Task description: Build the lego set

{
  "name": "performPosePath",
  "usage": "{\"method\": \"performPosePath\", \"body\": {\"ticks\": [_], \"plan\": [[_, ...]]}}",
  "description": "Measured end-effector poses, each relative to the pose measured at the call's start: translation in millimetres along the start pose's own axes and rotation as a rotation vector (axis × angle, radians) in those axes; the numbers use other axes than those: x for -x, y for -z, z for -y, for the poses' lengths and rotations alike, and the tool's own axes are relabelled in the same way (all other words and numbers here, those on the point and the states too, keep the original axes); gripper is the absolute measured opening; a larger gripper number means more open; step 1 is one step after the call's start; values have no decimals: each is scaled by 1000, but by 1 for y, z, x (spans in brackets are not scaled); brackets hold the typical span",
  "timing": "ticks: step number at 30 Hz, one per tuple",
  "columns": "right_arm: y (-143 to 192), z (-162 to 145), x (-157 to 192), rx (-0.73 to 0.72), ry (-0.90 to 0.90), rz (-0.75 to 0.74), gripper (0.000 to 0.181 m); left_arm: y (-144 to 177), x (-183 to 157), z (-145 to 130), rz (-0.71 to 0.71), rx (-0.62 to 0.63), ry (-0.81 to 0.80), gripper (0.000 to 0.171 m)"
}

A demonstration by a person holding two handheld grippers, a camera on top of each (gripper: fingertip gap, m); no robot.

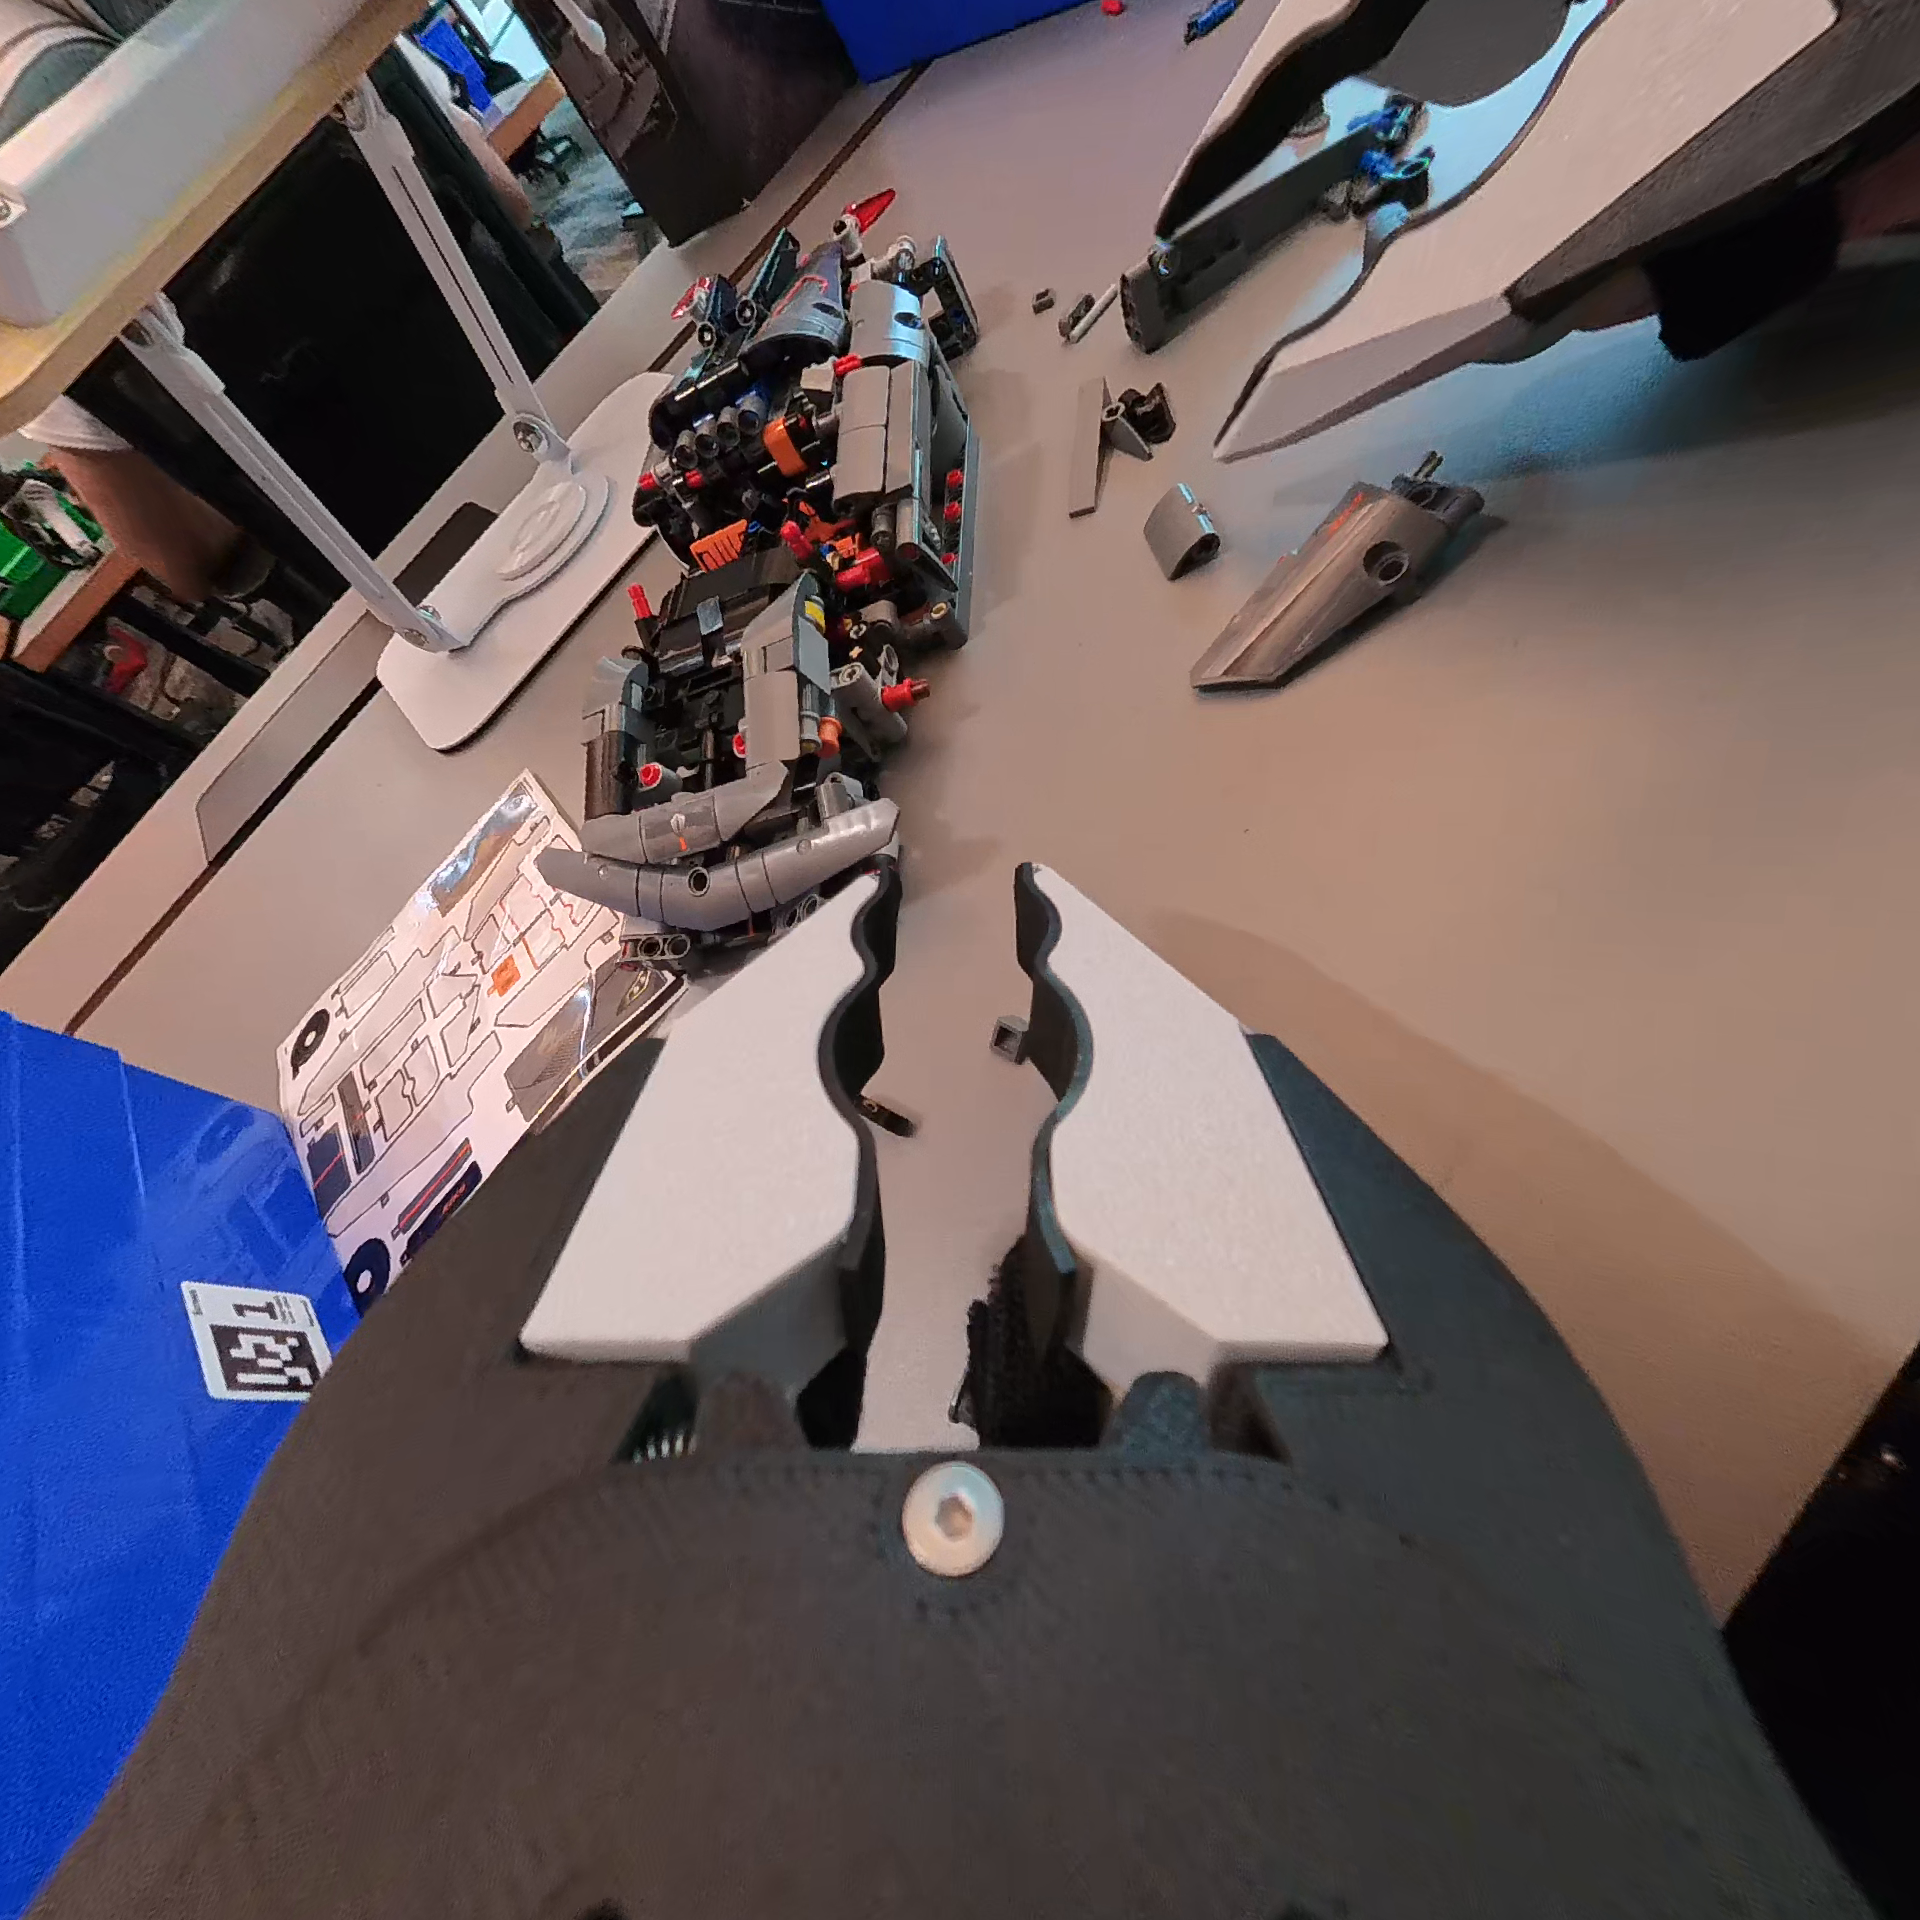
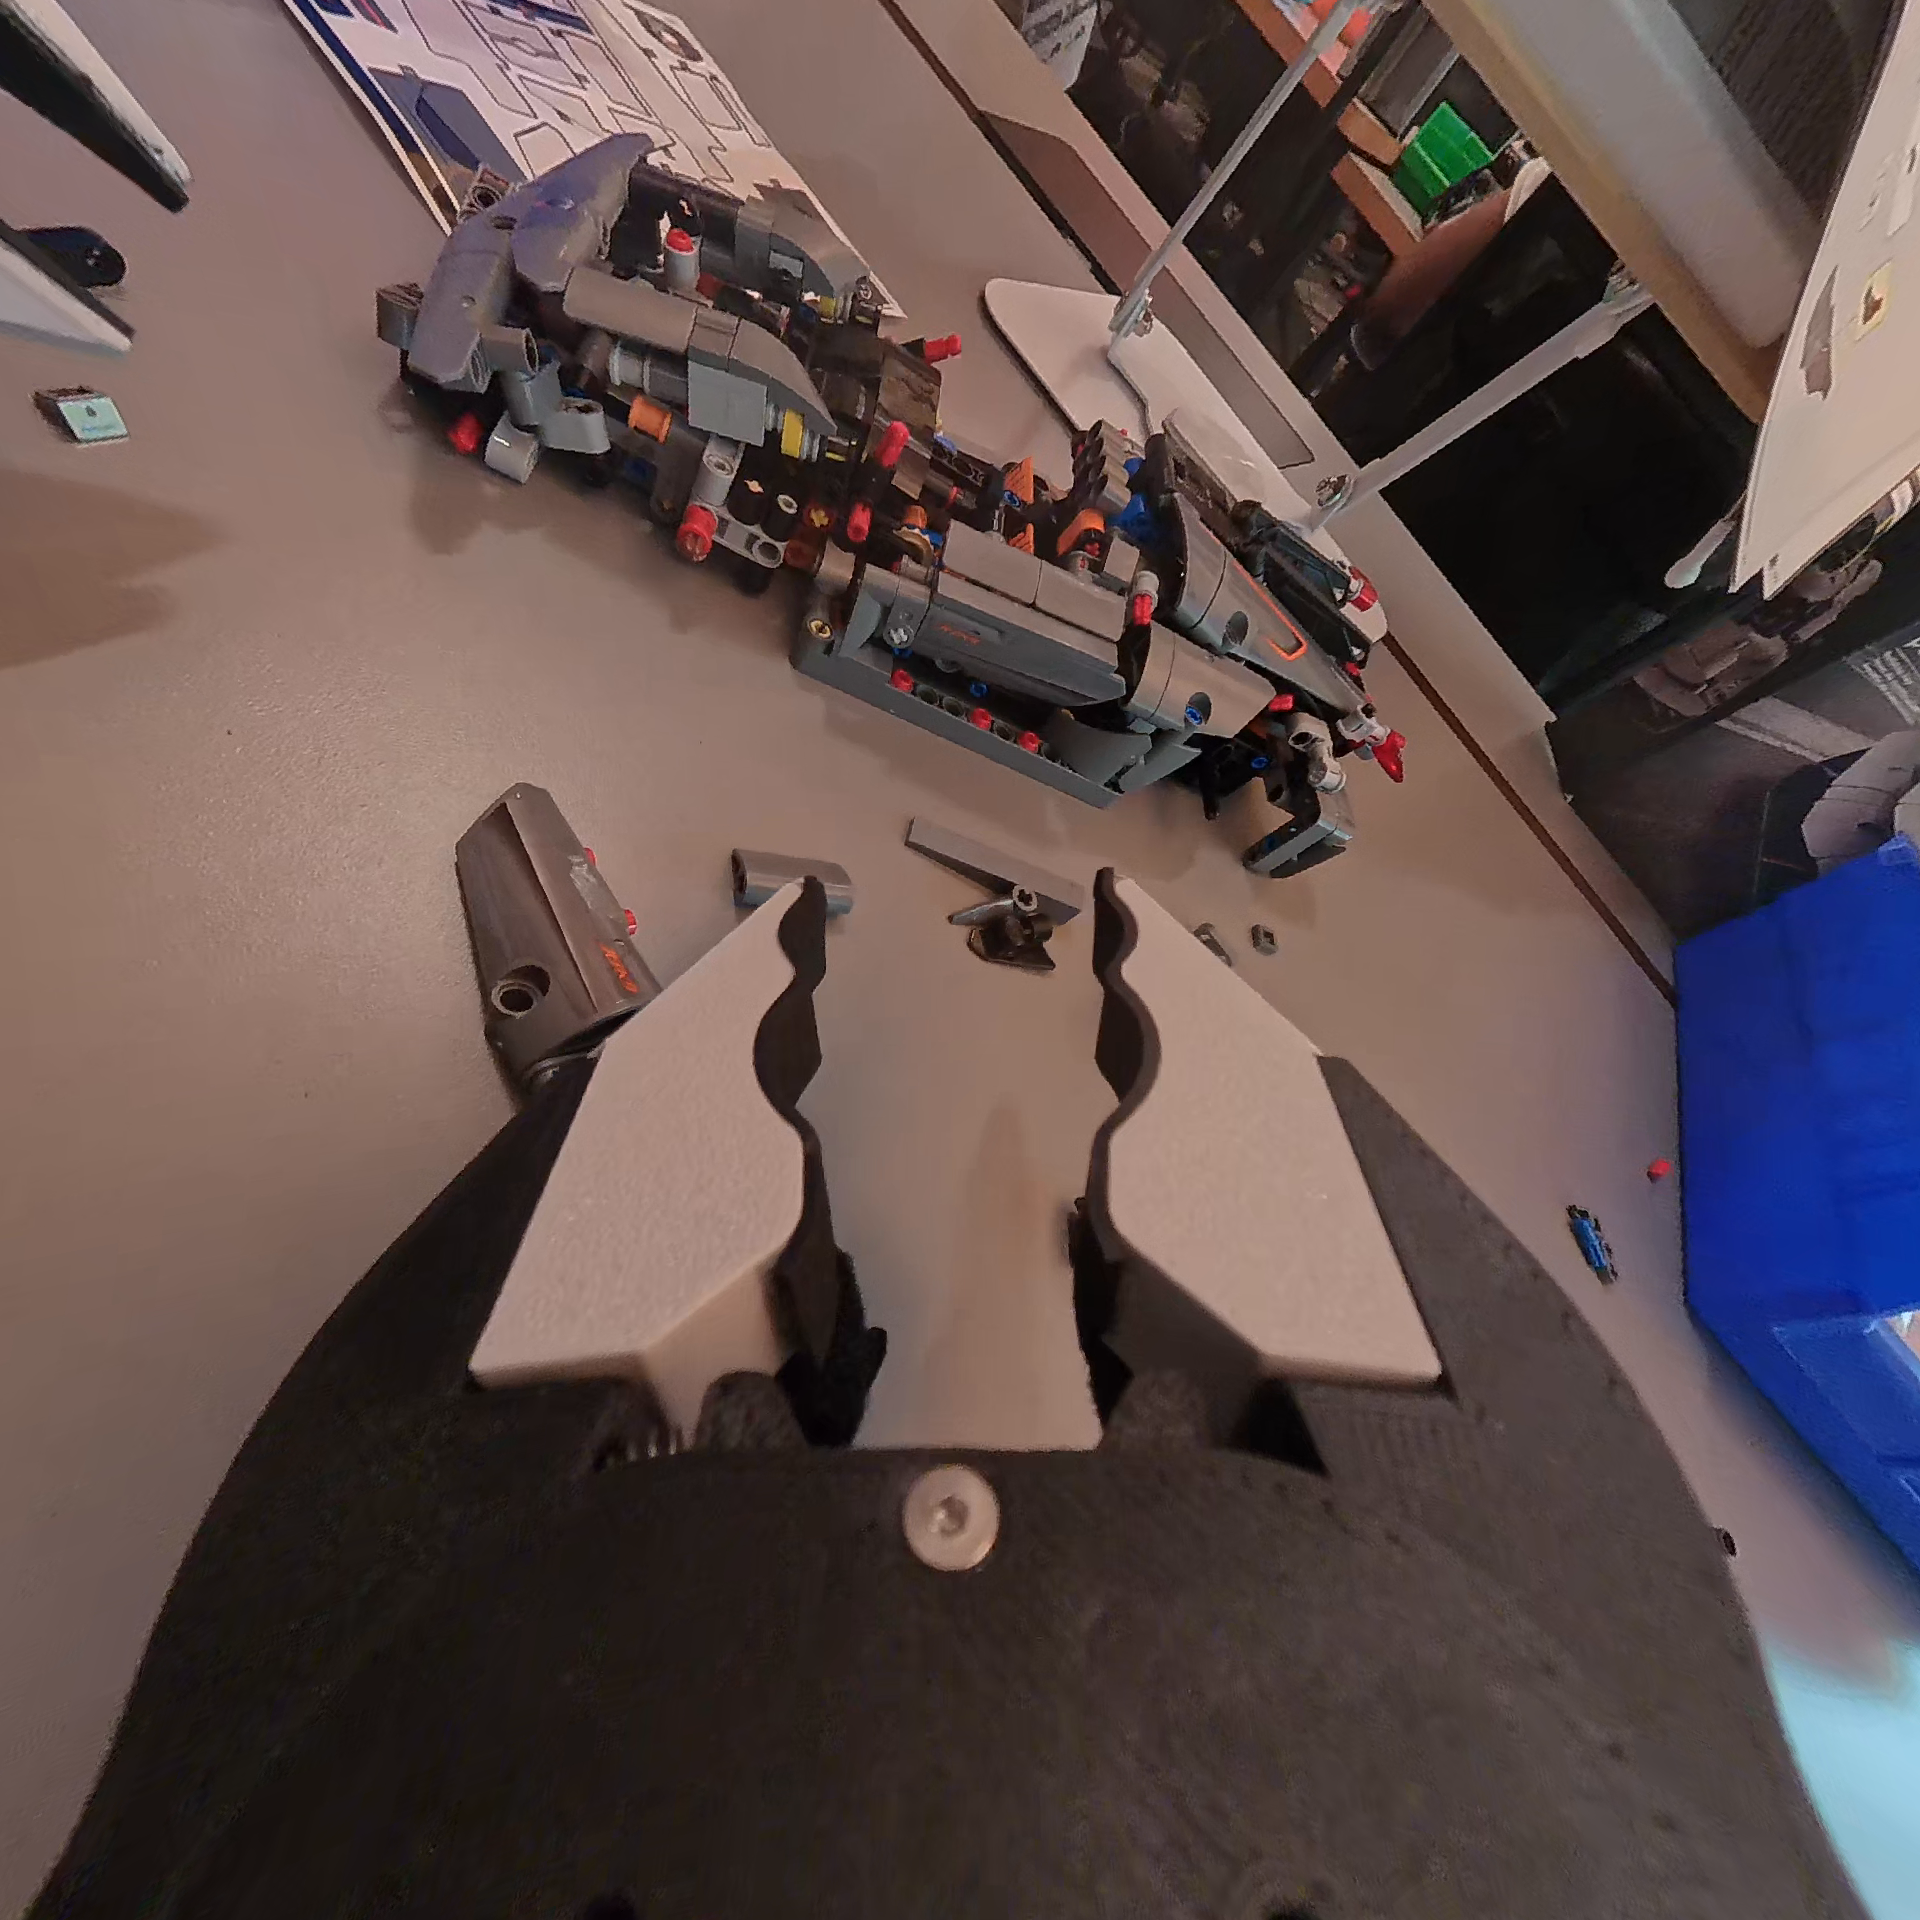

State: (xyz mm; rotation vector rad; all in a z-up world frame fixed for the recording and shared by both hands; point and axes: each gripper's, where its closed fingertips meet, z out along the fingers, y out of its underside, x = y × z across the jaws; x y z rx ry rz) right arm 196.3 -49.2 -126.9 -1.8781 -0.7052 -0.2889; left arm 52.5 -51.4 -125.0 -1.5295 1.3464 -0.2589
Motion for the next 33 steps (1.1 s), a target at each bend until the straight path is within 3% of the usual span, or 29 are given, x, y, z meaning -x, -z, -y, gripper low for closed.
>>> {"method": "performPosePath", "body": {"ticks": [8, 13, 21, 33], "plan": [[9, 11, -3, -69, -15, -8, 47, 0, 2, 0, 2, 1, 14, 21], [22, 19, -8, -134, -35, -16, 27, 0, 5, 0, 2, -4, 42, 20], [51, -11, -19, -67, -113, -46, 0, -4, 13, 0, -18, -5, 100, 19], [75, -51, -36, 66, -245, -69, 22, -24, -3, 30, -122, -33, 51, 15]]}}
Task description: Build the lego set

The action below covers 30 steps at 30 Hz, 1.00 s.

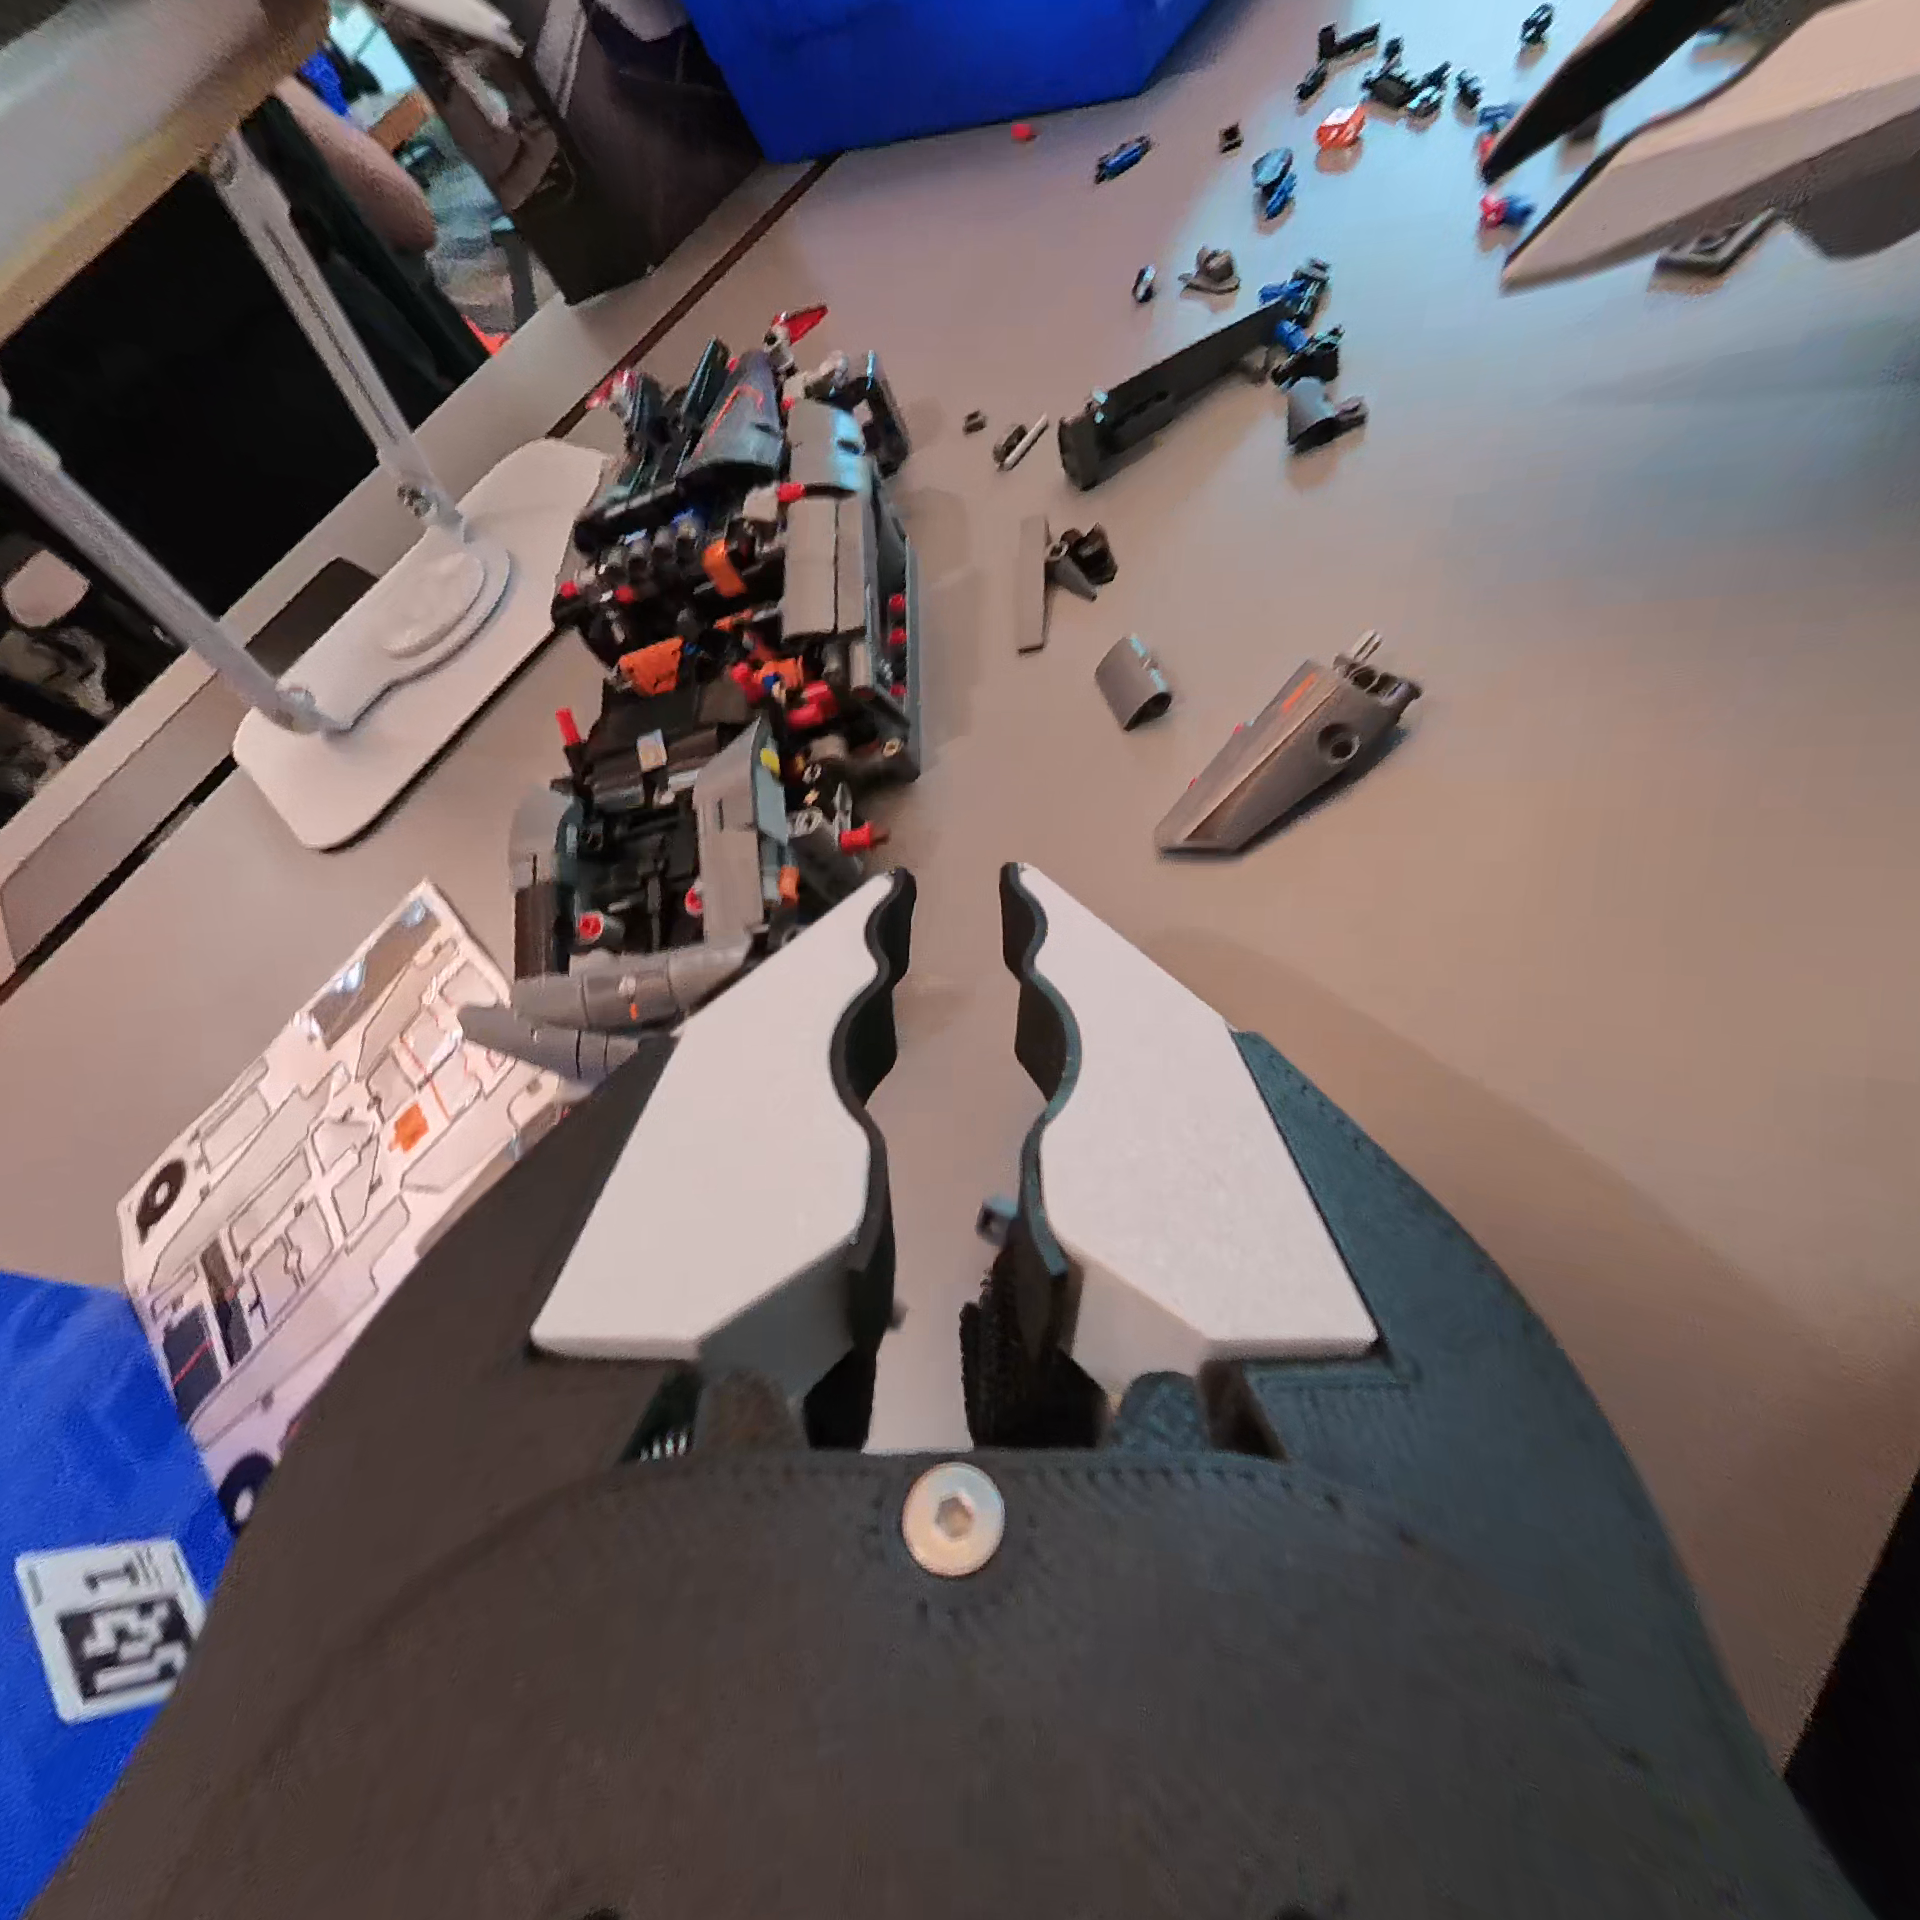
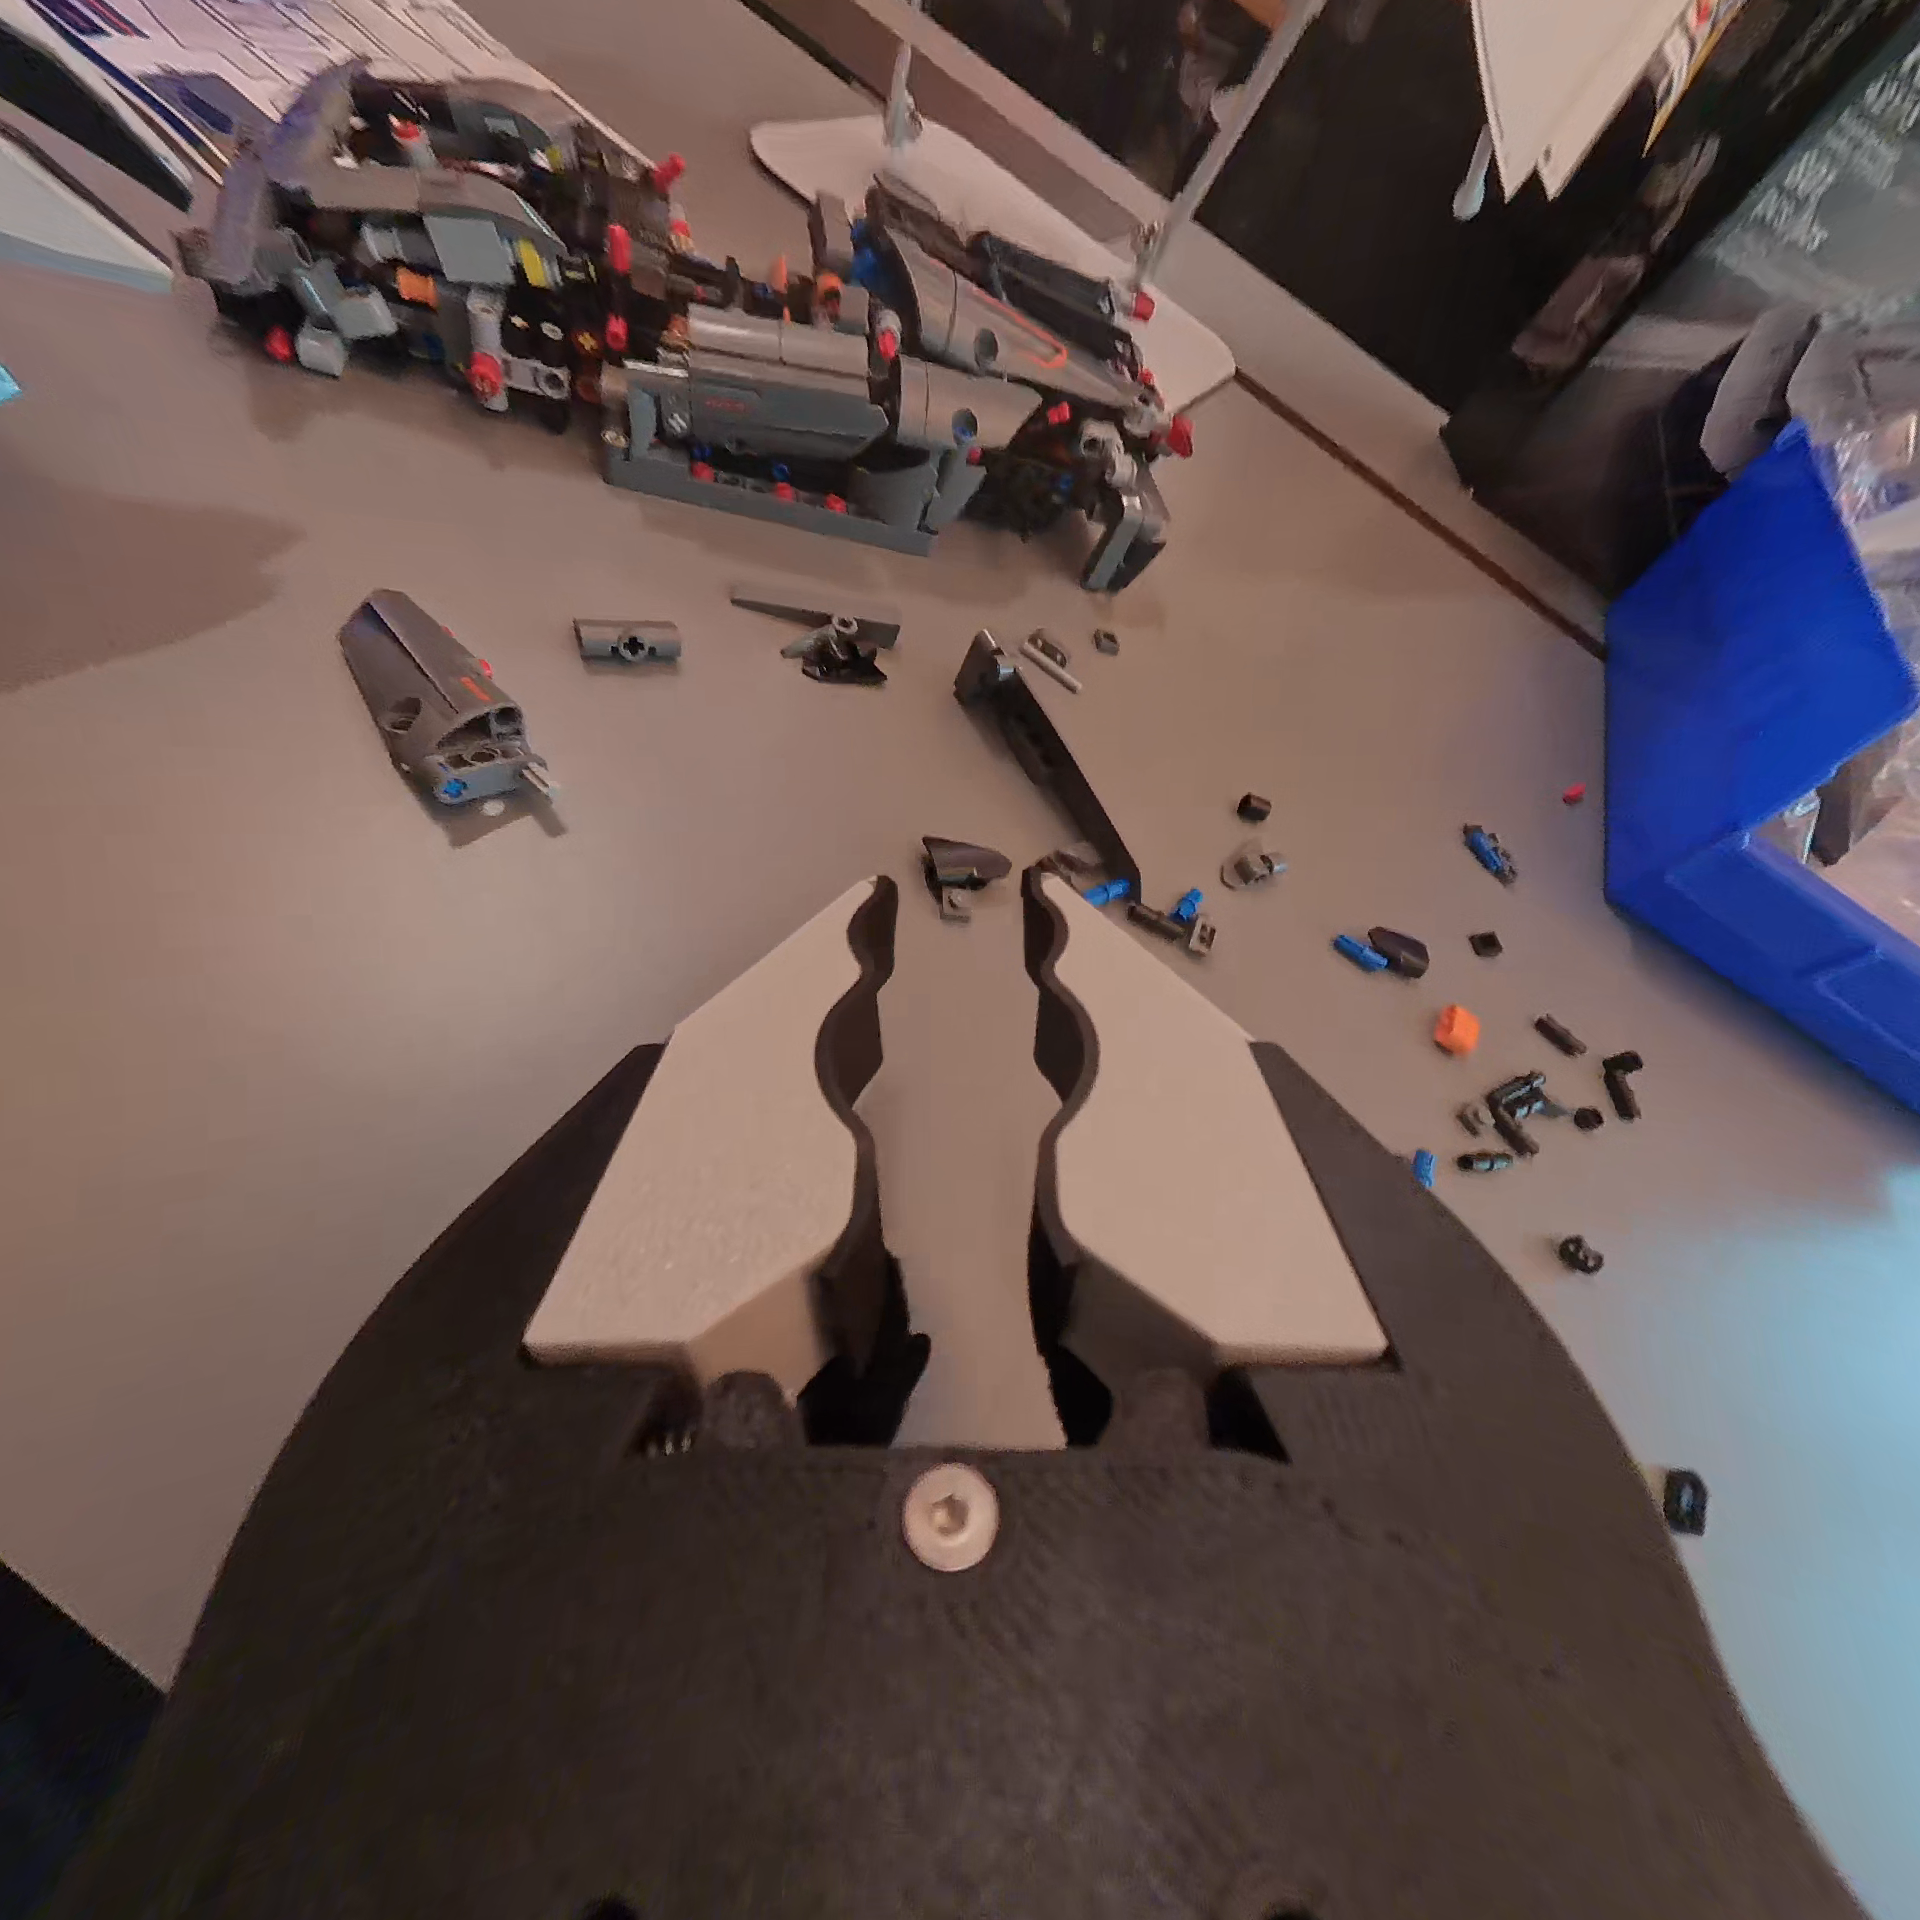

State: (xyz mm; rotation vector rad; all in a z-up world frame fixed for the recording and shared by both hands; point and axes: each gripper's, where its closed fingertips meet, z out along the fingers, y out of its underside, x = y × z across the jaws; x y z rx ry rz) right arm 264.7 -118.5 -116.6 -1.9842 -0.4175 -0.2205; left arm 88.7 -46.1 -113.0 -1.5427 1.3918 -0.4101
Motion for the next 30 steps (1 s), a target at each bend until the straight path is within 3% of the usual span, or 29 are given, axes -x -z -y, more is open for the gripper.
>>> {"method": "performPosePath", "body": {"ticks": [4, 8, 18, 27, 30], "plan": [[-6, -6, -8, 47, -63, 3, 33, -9, -5, 15, -28, -24, -39, 14], [-21, 8, -11, 49, -79, 54, 26, -20, -2, 21, -33, -30, -51, 14], [-57, -11, -32, 217, -224, 130, 20, -20, 21, 25, 30, -74, -62, 10], [-83, 28, 29, 167, -183, 411, 29, -26, 20, 21, 17, -84, -50, 10], [-98, 28, 41, 193, -137, 430, 33, -26, 20, 20, 17, -83, -48, 9]]}}
